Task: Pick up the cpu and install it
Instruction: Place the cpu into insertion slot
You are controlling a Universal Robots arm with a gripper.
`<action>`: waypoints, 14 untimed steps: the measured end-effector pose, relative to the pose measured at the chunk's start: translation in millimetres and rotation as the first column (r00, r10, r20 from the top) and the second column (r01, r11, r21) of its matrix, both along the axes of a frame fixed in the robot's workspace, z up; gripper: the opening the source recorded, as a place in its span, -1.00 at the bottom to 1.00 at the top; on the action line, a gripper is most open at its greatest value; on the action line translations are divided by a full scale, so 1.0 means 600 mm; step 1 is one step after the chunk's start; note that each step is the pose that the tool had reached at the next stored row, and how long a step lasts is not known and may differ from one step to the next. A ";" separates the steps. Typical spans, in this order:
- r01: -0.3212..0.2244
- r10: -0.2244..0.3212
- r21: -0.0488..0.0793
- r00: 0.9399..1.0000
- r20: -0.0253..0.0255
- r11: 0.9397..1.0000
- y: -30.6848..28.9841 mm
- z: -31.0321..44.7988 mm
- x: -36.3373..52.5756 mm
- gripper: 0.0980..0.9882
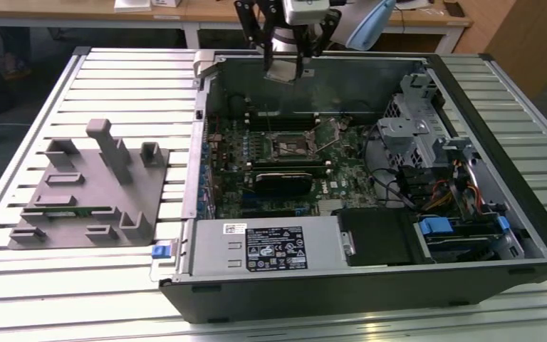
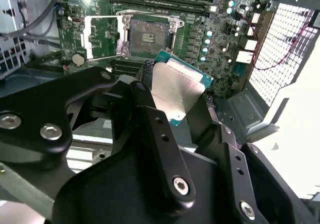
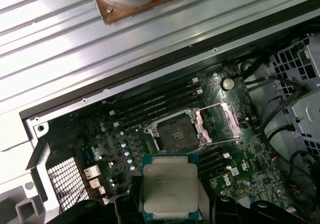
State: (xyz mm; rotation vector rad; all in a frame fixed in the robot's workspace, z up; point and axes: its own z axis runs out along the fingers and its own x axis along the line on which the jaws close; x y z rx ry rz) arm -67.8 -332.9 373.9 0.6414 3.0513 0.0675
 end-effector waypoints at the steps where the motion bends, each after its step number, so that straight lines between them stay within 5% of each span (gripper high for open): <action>1: 0.011 -0.011 0.000 1.000 0.000 1.000 0.0000 0.000 0.000 -0.04; 7: 0.087 -0.087 0.000 0.996 0.000 0.996 0.0002 -0.002 0.000 -0.04; 14: 0.203 -0.203 0.000 0.979 0.000 0.979 0.0001 -0.004 0.000 -0.04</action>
